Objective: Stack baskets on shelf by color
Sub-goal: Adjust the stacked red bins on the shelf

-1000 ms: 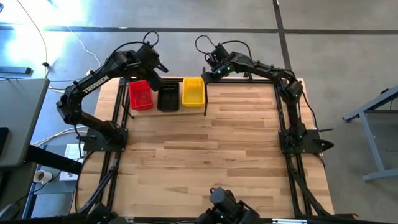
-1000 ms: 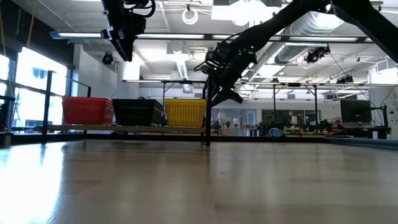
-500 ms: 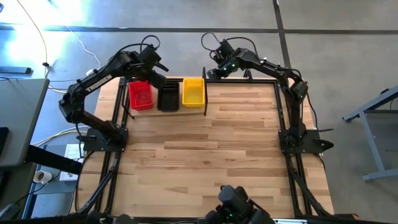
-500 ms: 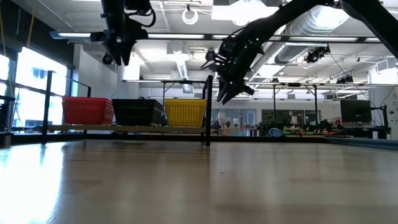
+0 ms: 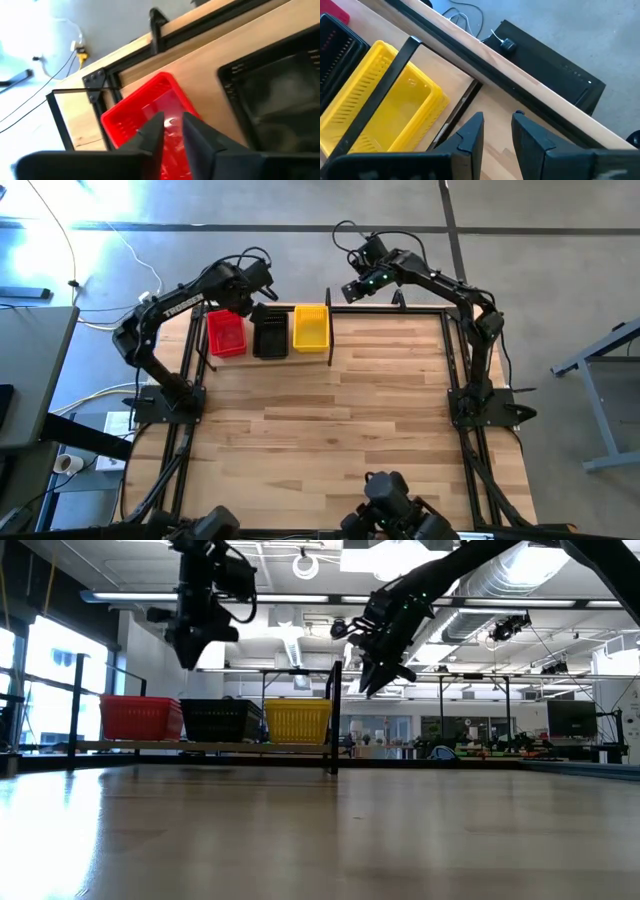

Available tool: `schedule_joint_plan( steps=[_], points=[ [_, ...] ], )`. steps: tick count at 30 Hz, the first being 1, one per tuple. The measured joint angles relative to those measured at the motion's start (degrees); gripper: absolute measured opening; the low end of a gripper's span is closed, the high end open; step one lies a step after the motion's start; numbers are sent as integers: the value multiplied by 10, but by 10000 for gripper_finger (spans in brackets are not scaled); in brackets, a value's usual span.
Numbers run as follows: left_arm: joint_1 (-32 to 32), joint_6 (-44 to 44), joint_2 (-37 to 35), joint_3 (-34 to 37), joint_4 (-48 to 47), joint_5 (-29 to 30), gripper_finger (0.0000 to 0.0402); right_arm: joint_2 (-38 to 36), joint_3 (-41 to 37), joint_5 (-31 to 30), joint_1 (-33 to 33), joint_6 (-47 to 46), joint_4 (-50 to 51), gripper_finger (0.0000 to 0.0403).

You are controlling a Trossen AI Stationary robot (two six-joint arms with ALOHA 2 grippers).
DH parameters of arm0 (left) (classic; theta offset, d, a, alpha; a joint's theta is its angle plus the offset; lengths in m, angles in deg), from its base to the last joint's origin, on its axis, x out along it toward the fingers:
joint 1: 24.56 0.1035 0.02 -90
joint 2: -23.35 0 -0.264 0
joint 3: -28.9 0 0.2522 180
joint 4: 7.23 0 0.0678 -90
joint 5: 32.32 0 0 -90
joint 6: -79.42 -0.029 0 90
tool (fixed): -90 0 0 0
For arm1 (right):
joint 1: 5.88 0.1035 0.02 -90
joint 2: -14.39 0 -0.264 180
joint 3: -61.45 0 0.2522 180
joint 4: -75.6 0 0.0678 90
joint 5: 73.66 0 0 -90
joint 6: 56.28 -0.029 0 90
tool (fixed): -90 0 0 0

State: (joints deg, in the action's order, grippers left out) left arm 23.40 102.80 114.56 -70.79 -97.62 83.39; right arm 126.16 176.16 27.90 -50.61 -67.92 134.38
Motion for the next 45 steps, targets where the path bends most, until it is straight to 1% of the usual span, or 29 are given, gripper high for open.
schedule_joint_plan(
  steps=[3, 5, 9, 15, 21, 30, 40, 45],
  points=[
    [10, -11, 21, 0, -5, 3, 18, 0, 0, 0, 0, 7, 1, 87],
    [17, -18, 32, 0, -5, 3, 5, 0, 0, 0, 0, 16, 2, 87],
    [19, -19, 56, 0, -5, -8, 10, 0, 0, 1, -1, 23, 2, 87],
    [28, -20, 85, 0, -5, -6, 2, 0, 0, 1, -2, 31, 2, 87],
    [41, -21, 97, 0, -6, -2, 1, 0, 0, 3, -2, 42, 2, 87],
    [66, -26, 115, 0, -9, -45, 0, 0, 0, 2, -3, 47, 2, 87],
    [72, -37, 149, 0, -10, -45, 0, 0, 0, 2, -3, 47, 2, 87],
    [66, -55, 151, 0, 5, -45, 0, 0, 0, 2, -3, 47, 2, 87]
  ],
)
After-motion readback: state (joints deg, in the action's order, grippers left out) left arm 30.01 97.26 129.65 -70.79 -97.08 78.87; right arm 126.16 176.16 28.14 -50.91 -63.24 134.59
